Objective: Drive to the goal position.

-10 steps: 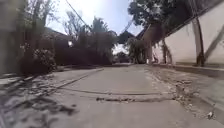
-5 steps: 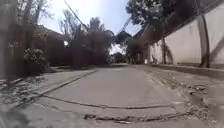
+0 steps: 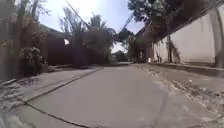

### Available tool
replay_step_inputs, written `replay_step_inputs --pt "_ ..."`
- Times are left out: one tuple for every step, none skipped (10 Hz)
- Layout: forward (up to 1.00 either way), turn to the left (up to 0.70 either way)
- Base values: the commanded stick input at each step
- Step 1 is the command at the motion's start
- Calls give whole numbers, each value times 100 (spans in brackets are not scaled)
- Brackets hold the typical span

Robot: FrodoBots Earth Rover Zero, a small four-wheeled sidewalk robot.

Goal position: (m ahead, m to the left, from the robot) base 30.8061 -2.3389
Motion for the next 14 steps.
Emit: replay_step_inputs --pt "100 -31" --pt "100 -31" --pt "100 -31" --pt "100 -31" --pt "100 -31" --pt "100 -31" --pt "100 -31" --pt "100 -31" --pt "100 -2" --pt "100 9" --pt "100 9" --pt "100 9" --pt "100 9" --pt "100 -1"
